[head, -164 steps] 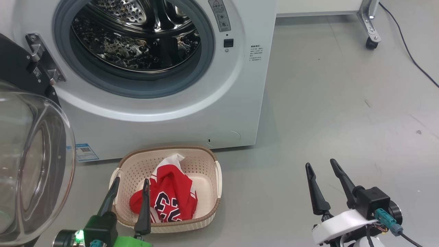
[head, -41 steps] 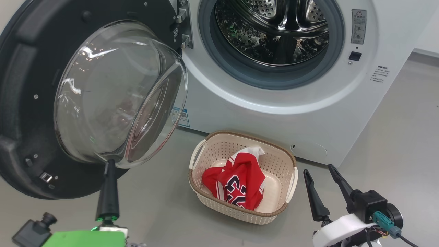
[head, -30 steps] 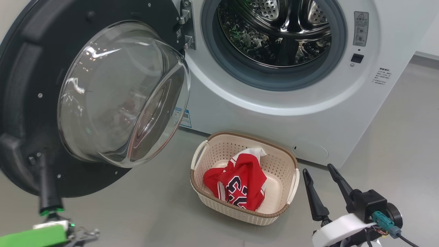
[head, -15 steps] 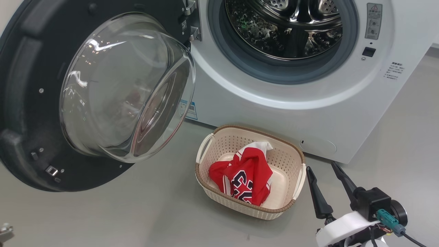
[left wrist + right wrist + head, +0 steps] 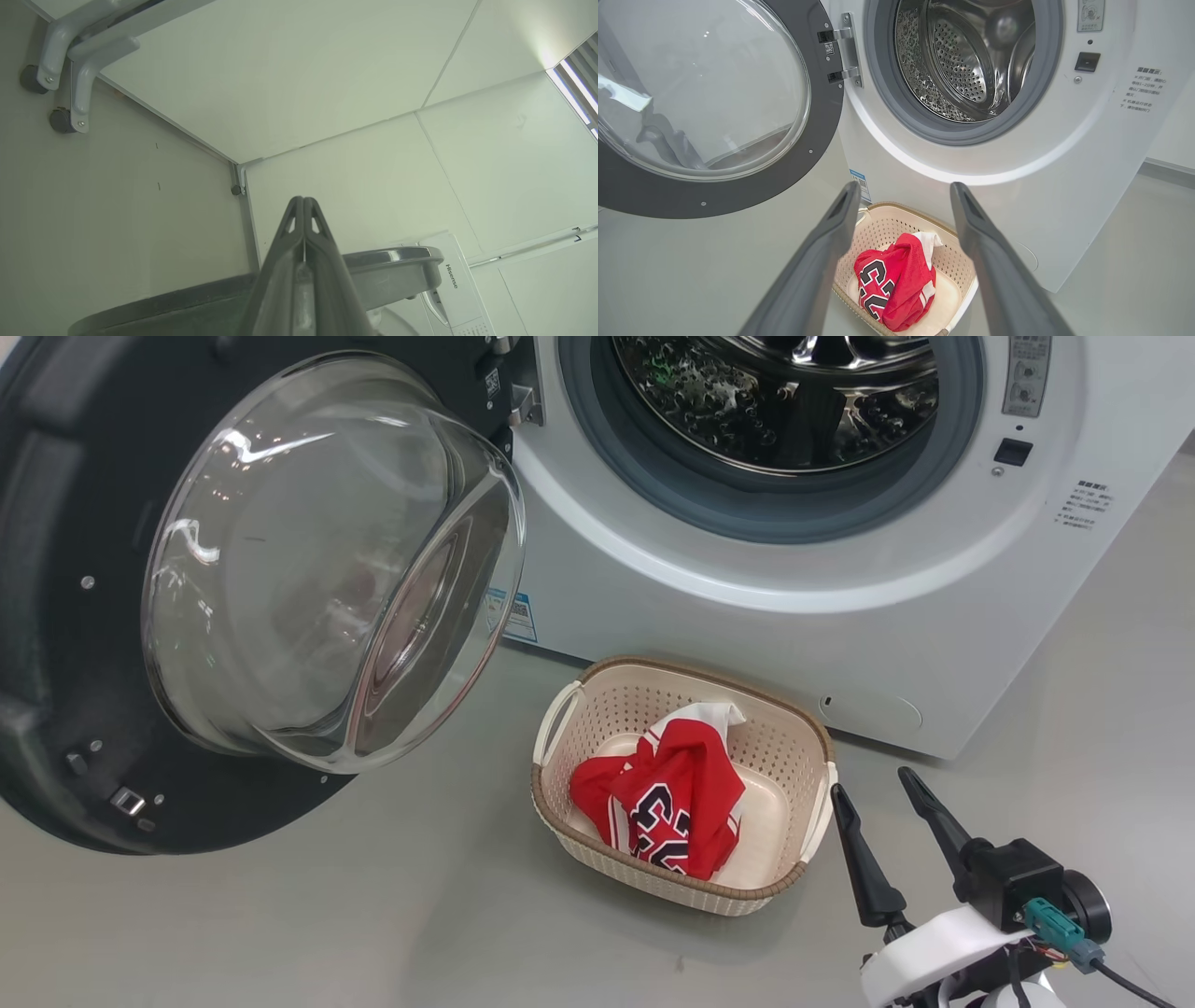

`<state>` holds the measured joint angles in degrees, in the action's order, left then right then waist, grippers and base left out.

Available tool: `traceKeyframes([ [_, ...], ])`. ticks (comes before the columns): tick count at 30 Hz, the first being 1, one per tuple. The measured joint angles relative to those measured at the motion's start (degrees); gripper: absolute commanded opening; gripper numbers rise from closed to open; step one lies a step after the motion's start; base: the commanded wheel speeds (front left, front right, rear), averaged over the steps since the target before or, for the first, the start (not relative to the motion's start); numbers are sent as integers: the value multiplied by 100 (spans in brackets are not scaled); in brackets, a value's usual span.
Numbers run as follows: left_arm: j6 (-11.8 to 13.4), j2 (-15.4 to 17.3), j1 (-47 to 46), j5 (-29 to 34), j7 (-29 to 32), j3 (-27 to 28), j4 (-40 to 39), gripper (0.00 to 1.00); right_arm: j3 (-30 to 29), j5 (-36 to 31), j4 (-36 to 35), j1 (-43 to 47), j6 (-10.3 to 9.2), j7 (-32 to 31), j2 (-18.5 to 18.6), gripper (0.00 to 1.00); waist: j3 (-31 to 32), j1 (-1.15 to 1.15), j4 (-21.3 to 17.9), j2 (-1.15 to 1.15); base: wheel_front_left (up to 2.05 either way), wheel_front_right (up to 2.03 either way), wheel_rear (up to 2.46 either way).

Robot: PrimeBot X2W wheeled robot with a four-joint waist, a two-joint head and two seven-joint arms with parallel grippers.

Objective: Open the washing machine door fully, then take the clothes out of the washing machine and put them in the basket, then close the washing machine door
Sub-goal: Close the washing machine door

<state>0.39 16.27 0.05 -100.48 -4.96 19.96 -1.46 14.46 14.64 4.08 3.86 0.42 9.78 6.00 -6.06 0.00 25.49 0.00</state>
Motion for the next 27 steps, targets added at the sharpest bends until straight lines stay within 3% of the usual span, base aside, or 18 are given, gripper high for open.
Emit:
traceKeyframes([
  [8, 60, 314, -463, -279, 662, -292, 322, 0, 15, -8, -51, -51, 48, -81, 63, 100, -111, 0, -70, 0, 0, 0, 0],
  [27, -100, 503, -860, -611, 1613, -616, 896, 0, -33, -7, -109, -113, 51, -141, 132, 100, -213, 0, -107, 0, 0, 0, 0],
])
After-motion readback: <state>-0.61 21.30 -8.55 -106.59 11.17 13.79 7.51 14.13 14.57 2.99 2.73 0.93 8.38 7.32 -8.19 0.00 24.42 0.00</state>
